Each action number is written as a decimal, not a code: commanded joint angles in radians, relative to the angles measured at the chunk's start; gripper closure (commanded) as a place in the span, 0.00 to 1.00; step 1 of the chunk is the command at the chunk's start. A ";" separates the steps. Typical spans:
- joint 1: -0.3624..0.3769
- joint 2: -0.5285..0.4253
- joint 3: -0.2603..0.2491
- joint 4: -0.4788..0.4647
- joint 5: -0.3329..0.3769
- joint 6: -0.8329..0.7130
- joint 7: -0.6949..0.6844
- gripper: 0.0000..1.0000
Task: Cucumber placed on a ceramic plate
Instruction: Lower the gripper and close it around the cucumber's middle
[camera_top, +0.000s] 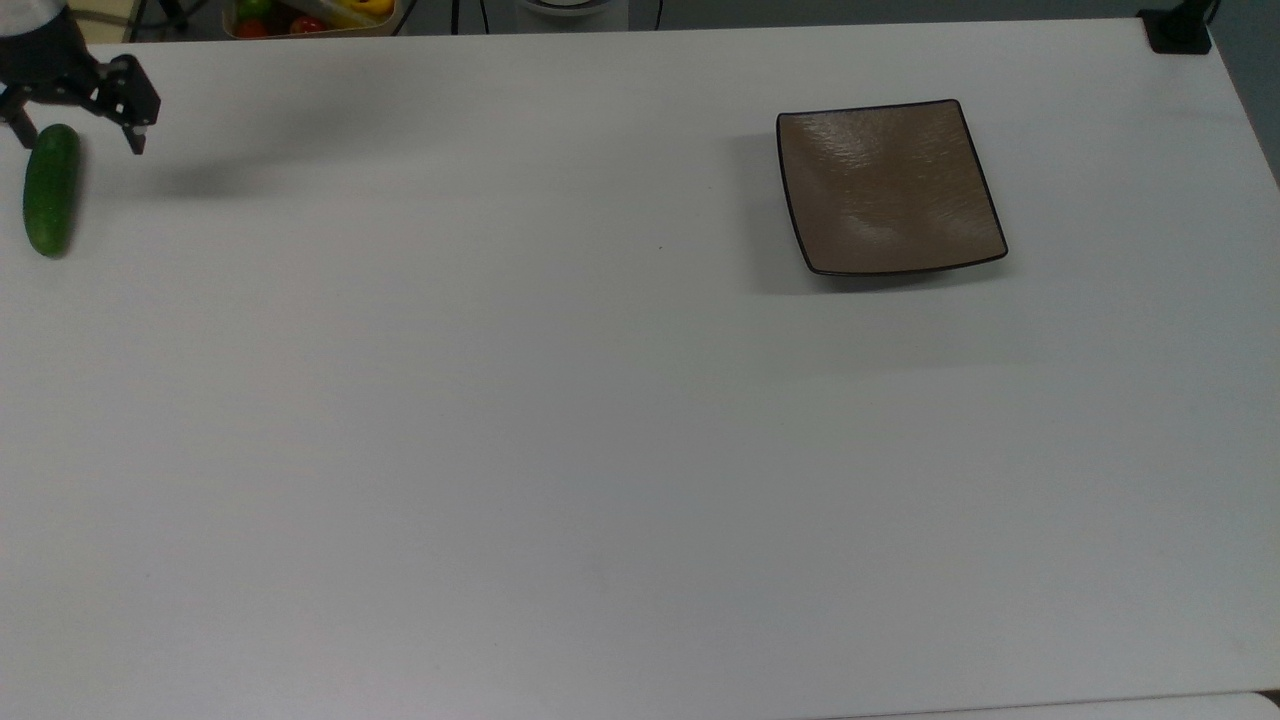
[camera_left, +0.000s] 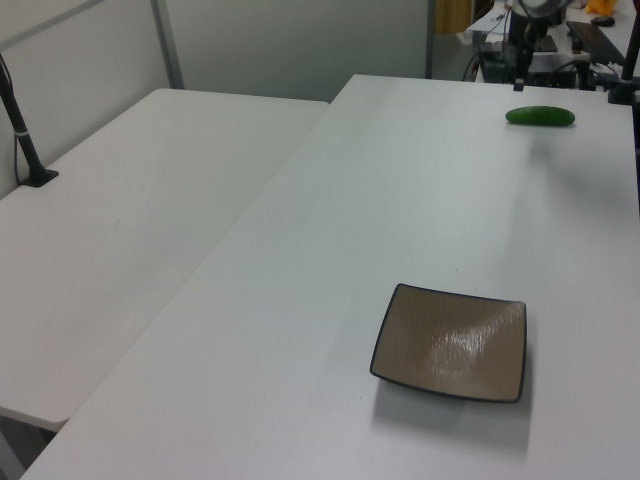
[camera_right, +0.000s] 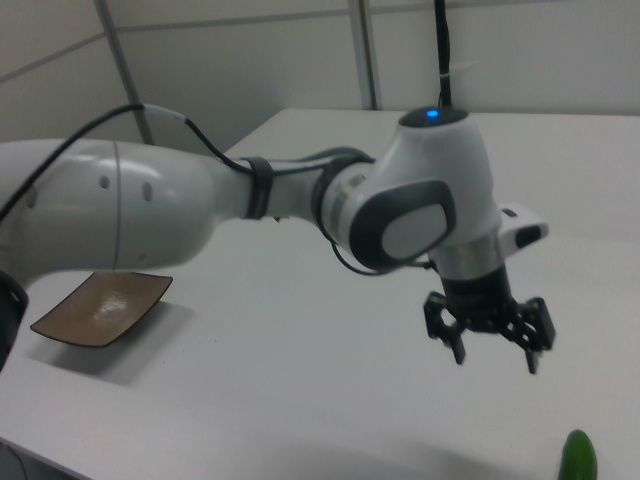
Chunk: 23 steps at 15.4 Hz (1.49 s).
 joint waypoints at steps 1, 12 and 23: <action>-0.046 0.044 -0.006 -0.014 -0.044 0.098 -0.006 0.00; -0.129 0.173 -0.021 -0.045 -0.133 0.302 -0.003 0.00; -0.126 0.178 -0.027 -0.070 -0.145 0.293 0.011 0.88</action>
